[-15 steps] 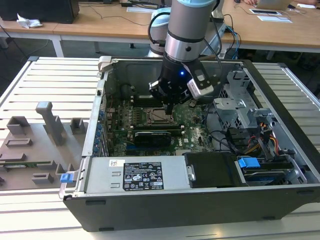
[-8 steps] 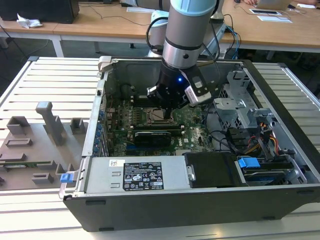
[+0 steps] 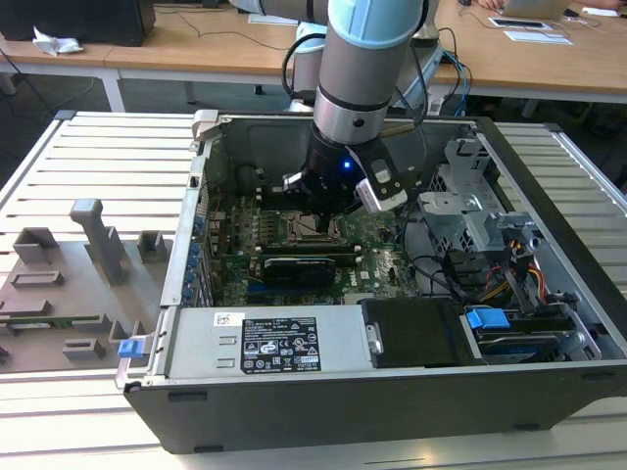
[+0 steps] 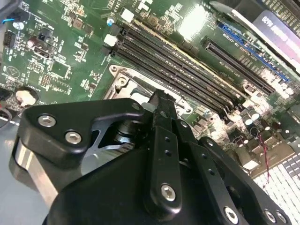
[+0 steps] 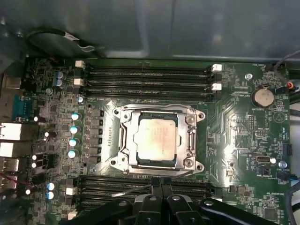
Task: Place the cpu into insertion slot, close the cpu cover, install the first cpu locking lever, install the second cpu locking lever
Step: 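Install the second cpu locking lever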
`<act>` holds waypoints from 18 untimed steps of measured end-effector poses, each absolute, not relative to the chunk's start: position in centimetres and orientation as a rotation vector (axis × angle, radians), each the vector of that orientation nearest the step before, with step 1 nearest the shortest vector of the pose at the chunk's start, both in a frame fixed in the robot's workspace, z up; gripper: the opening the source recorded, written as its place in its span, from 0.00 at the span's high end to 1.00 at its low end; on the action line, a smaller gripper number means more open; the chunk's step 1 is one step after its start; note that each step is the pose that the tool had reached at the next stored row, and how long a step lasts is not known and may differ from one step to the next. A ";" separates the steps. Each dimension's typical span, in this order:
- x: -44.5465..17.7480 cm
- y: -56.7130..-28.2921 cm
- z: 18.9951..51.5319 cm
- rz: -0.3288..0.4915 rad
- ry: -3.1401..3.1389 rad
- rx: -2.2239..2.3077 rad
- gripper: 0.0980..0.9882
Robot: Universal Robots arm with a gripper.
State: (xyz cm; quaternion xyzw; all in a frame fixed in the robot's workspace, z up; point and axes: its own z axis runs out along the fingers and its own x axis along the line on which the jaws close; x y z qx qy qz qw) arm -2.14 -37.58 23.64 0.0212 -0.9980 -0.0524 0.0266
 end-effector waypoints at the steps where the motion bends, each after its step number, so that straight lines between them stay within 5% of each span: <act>1: -2.2 -37.6 23.2 -0.162 -3.083 0.065 0.99; 18: -5.8 -37.7 21.0 -0.174 -3.081 0.096 0.99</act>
